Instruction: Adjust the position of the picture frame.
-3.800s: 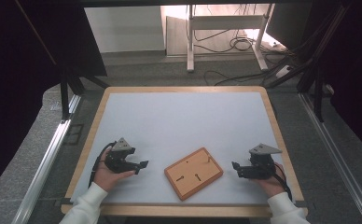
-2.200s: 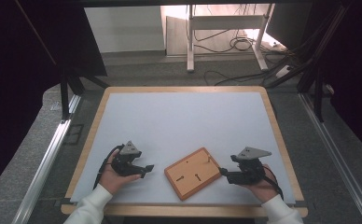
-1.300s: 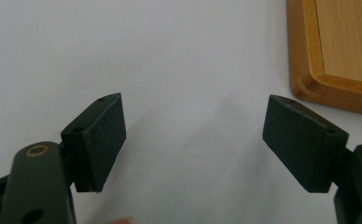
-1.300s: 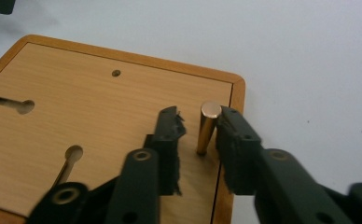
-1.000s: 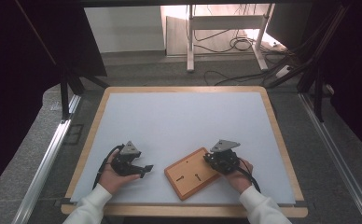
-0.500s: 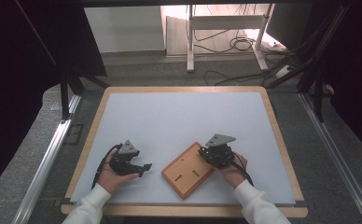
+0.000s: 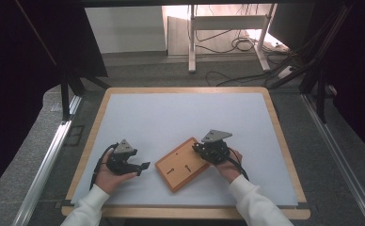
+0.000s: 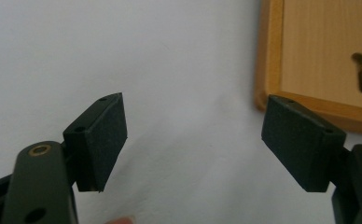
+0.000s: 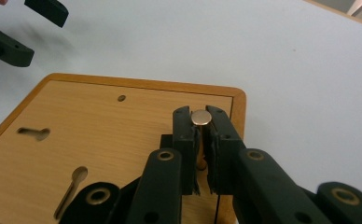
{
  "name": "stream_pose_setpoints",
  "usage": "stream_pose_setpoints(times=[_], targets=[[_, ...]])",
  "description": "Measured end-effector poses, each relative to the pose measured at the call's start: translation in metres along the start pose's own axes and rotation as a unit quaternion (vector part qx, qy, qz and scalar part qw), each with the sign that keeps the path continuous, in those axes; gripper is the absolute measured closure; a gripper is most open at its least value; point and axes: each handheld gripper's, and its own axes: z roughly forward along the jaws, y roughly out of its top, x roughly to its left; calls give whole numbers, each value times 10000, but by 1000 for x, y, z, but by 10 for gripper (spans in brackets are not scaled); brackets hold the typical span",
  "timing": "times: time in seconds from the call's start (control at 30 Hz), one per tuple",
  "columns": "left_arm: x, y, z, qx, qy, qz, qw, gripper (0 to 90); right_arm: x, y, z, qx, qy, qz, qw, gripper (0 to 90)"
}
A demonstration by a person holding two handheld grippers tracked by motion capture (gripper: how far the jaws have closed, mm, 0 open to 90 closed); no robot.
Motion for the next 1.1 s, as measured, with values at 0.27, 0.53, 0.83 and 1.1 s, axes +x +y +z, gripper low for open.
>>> stream_pose_setpoints(times=[0.27, 0.53, 0.83, 1.1], targets=[[3, 1, -8, -236, 126, -50, 9996, 223, 5, 8, 6, -117, 107, -135, 9998, 838], [4, 1, -10, -305, 154, -90, 9994, 223, 9, 14, 11, -267, 279, -184, 9991, 841], [4, 1, -10, -281, 151, -73, 9995, 223, 15, 18, 37, -73, 427, -249, 9988, 841], [6, 0, -9, -247, 142, -51, 9996, 222, 8, 13, 55, 241, 301, -77, 9992, 836]])
